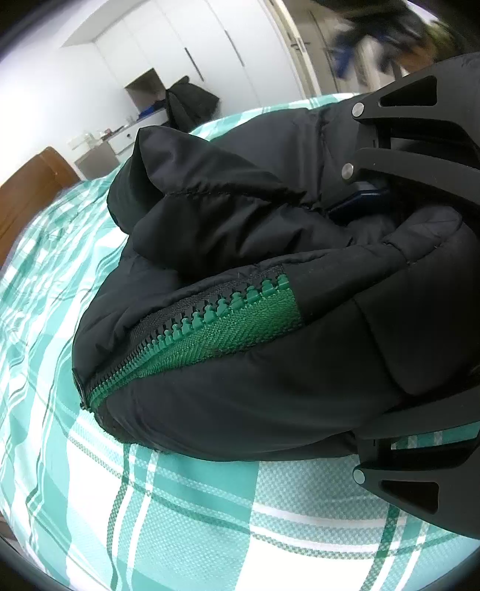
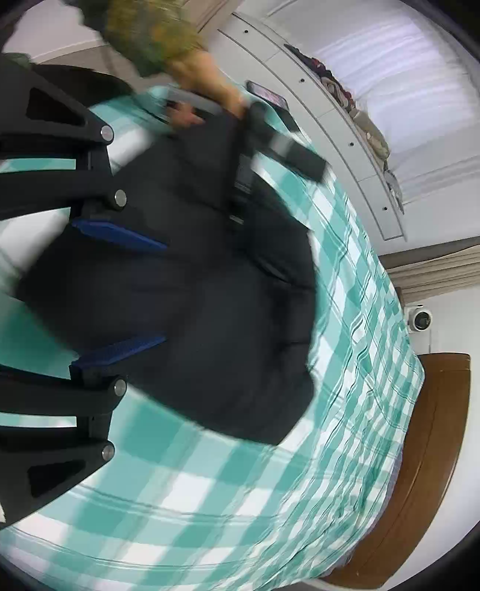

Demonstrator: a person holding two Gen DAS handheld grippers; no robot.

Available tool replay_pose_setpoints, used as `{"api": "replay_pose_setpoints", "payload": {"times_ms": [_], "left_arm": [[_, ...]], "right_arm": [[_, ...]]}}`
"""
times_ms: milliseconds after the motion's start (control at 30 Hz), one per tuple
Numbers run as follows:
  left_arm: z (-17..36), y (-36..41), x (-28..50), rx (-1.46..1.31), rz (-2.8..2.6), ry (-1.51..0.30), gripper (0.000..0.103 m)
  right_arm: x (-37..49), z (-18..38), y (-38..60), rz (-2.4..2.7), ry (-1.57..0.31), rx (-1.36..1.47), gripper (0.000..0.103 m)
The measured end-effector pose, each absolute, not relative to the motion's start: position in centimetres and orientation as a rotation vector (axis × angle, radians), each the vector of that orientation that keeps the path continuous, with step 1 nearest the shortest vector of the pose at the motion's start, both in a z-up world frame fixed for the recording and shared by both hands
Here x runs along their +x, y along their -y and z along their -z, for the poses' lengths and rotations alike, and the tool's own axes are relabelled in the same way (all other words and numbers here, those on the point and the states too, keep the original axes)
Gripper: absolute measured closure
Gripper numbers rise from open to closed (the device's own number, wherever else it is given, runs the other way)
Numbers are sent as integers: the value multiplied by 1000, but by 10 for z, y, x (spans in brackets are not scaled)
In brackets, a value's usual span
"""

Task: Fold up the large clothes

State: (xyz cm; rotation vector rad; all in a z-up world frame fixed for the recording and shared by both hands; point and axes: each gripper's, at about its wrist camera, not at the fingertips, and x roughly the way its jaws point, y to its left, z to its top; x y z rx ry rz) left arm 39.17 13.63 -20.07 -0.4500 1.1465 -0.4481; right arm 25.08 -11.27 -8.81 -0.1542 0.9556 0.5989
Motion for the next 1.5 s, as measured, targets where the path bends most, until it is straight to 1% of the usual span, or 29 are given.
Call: {"api": "replay_pose_setpoints", "payload": {"times_ms": [133,167,233,300,333,400,567,667,733,767,800,833,867,900,967,1033,1167,1267,1500], "left_arm": [[203,-137,382,-448,450,-1141,28],[202,-134,380,-437,442,-1138,28],[201,-131,380,-424,430,-1137,27],[201,-131,381,-424,425,-1143,26],[201,-131,381,-427,421,-1148,26],[197,-132,381,-428,407,-1161,26],[171,-144,372,-458,399,-1163,26],[141,-166,356,-474,386,-1100,26],[132,-180,352,-516,406,-1085,26],[131,-187,350,-536,392,-1083,25],[130,-196,349,-568,370,-1078,19],[127,-201,349,-600,399,-1056,16],[125,-202,351,-620,446,-1034,15],[124,-203,353,-646,507,-1021,13],[124,-199,360,-686,576,-1057,9],[121,-189,365,-610,563,-1089,7],[137,-164,370,-397,453,-1181,7],[158,-159,373,-308,347,-1241,0],[195,-179,379,-465,384,-1301,0]], "right_arm": [[243,143,113,-484,-1034,-140,52],[246,151,113,-465,-1046,-132,47],[255,168,118,-446,-1079,-79,41],[259,175,124,-446,-1091,-41,34],[258,174,128,-448,-1089,-22,33],[252,168,131,-451,-1067,-10,33],[214,132,151,-466,-995,4,33],[190,111,170,-477,-933,8,33],[178,104,183,-468,-910,9,33],[174,102,187,-464,-904,14,33],[170,101,189,-462,-900,21,33],[168,103,192,-462,-900,35,33],[169,105,193,-463,-904,45,33],[173,105,191,-464,-911,52,33],[177,108,187,-475,-922,56,33],[174,109,178,-499,-922,52,33],[172,109,161,-541,-924,36,33],[172,108,157,-540,-923,23,33],[176,101,167,-534,-914,48,33]]}}
